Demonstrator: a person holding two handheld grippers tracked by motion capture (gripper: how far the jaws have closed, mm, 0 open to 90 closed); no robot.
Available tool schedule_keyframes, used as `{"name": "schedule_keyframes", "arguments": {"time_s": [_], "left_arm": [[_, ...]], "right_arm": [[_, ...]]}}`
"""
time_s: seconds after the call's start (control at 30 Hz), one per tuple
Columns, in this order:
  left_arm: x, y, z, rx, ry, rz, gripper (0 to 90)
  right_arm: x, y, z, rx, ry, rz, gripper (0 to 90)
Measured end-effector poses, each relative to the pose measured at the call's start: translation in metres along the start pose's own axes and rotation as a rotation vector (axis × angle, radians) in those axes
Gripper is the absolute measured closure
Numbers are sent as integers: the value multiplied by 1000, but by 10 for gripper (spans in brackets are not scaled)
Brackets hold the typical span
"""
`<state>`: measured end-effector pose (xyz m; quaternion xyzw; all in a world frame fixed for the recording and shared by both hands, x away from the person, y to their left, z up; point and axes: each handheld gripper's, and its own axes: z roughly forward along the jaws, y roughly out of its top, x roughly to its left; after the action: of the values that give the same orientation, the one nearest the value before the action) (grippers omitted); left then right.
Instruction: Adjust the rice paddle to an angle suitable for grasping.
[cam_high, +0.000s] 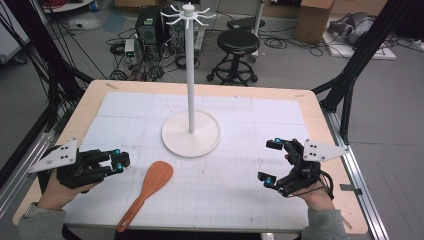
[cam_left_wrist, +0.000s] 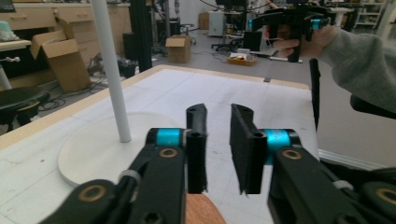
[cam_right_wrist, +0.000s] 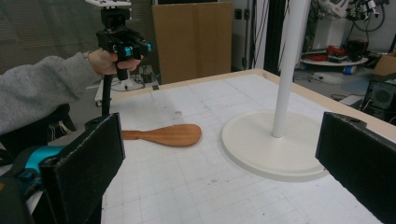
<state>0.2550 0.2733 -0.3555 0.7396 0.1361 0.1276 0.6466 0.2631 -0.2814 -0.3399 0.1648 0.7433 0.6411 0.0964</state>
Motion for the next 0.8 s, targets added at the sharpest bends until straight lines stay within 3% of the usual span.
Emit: {"name": "schedule_keyframes", "arguments": {"time_s": [0.17,0.33,0.53,0.6,0.8], "left_arm": [[0,-2,0,16,-20,10,875],[3,-6,0,21,-27,-18,896],[5,-8,-3,-7,-32,-58,896],[5,-10,0,1,-1,-65,896],[6,-18,1,12,7,-83,895]], "right_arm": [[0,0,0,4,5,-1,1],[0,0,0,-1,9,0,1],[0,-1,0,4,8,2,1],[-1,-1,0,3,7,-3,1],[0,-2,2,11,13,-9,1]]}}
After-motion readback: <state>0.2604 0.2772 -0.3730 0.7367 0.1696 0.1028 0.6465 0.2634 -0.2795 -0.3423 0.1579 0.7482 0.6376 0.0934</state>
